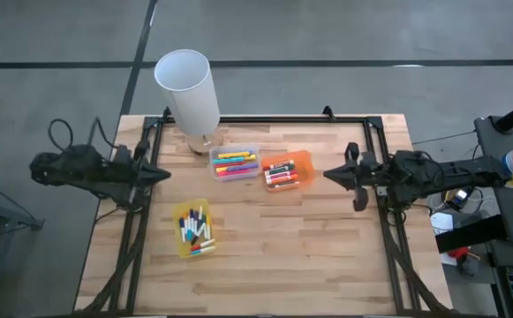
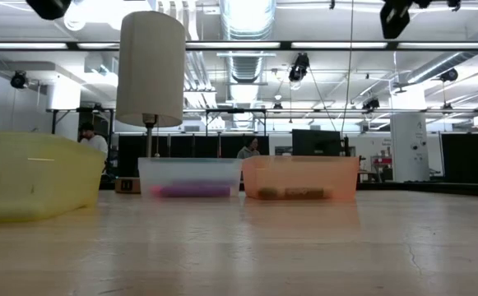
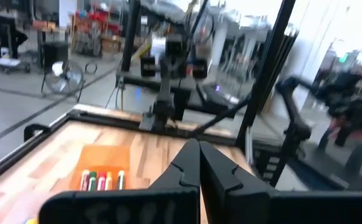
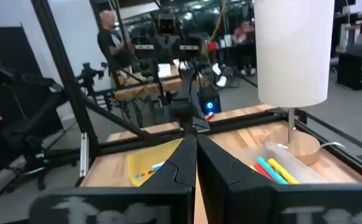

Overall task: Pick & Place Markers
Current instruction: Return to Home Position

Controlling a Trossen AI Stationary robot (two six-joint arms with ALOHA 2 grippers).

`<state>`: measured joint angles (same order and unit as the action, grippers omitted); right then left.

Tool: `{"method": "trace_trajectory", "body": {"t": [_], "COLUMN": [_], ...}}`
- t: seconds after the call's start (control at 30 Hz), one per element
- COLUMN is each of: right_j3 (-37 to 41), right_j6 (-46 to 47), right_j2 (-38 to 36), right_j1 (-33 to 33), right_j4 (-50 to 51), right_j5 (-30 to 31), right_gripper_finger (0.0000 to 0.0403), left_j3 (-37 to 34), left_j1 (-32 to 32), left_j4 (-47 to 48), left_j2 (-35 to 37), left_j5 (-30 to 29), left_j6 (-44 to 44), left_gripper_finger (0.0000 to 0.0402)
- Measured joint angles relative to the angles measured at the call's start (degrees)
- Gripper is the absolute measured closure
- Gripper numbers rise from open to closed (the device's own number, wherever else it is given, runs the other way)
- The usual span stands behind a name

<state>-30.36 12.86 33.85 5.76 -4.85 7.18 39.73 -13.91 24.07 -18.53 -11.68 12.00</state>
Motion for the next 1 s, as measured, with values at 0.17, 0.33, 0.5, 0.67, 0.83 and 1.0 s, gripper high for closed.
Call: {"method": "trace_trajectory", "body": {"t": [0.17, 0.33, 0.5, 0.67, 0.83, 1.0], "right_j3": [4.6, 8.5, 14.0, 21.0, 26.1, 29.8], "right_j6": [0.3, 0.3, 1.1, -2.8, -4.3, -6.6], "right_j2": [-6.2, -11.7, -14.4, -15.5, -16.9, -17.6], "right_j1": [0.0, 0.0, 0.0, 0.0, 0.0, 0.0], "right_j4": [-0.1, 2.9, 4.4, -7.4, -14.1, -15.7], "right_j5": [-0.2, -0.3, -0.6, -1.6, -1.7, -1.7], "right_gripper_finger": [0.0394, 0.0394, 0.0394, 0.0394, 0.0394, 0.0394], "left_j3": [-4.8, -8.8, -13.6, -19.3, -23.4, -28.3], "left_j1": [0.0, 0.0, 0.0, 0.0, 0.0, 0.0], "left_j4": [-4.0, -6.6, -6.5, -11.9, -14.2, -18.9], "left_j2": [5.9, 11.5, 14.3, 16.2, 18.4, 18.4], "left_j5": [2.0, 2.8, 2.8, 2.8, 4.4, 5.1], "left_j6": [0.0, 1.3, 4.8, 4.2, 3.1, 2.3], "left_gripper_finger": [0.0401, 0.0401, 0.0401, 0.0401, 0.0401, 0.0402]}}
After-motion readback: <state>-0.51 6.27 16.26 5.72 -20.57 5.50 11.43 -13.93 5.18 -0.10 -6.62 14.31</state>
